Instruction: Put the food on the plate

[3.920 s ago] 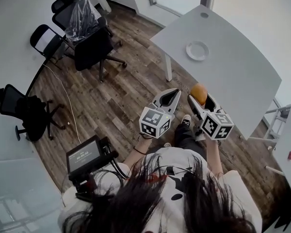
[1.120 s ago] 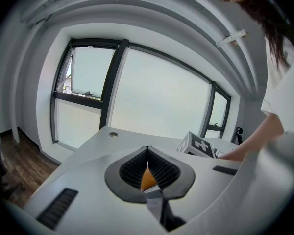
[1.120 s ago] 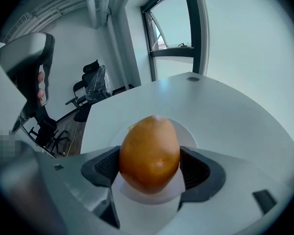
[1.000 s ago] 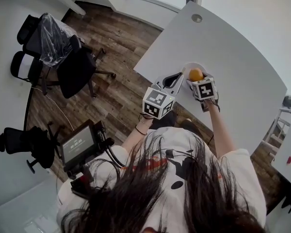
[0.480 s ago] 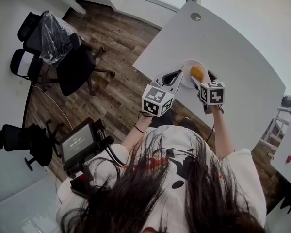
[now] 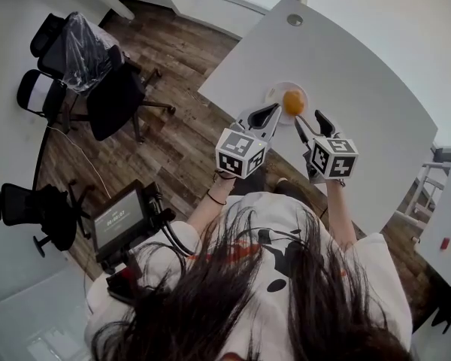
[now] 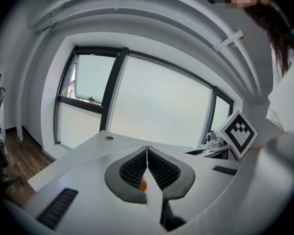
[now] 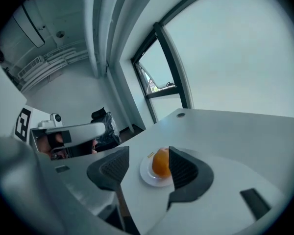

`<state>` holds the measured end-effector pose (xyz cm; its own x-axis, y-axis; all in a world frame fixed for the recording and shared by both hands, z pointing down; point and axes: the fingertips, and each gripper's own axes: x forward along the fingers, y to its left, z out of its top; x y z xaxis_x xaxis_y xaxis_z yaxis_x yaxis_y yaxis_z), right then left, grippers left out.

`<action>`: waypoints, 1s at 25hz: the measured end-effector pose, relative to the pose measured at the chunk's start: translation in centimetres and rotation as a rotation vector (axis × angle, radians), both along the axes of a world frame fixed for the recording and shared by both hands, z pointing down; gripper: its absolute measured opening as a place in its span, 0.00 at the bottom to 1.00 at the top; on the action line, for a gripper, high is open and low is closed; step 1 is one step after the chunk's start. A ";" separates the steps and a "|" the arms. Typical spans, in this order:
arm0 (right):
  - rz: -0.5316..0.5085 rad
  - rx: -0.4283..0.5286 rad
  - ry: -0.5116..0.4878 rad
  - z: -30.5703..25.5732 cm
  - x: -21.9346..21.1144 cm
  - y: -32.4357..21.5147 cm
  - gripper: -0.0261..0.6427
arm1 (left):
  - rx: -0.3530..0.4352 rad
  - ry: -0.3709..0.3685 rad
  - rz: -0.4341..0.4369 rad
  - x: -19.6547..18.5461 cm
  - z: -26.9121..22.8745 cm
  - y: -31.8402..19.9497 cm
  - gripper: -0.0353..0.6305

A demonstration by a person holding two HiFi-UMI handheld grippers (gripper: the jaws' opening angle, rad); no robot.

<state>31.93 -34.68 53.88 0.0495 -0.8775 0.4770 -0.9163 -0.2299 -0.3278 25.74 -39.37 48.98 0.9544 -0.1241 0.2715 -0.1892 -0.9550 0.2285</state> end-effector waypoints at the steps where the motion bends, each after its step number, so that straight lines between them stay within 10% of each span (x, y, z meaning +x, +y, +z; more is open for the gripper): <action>1: -0.001 0.013 -0.004 -0.3 -0.2 0.5 0.43 | -0.001 0.003 -0.011 -0.1 -0.2 0.5 0.06; 8: -0.005 0.094 -0.053 -2.3 -1.5 5.9 0.11 | 0.019 0.026 -0.084 -0.9 -1.9 7.1 0.06; 25: -0.078 0.063 -0.093 -1.3 -4.5 6.1 0.11 | 0.017 -0.051 -0.105 -2.9 0.1 9.5 0.06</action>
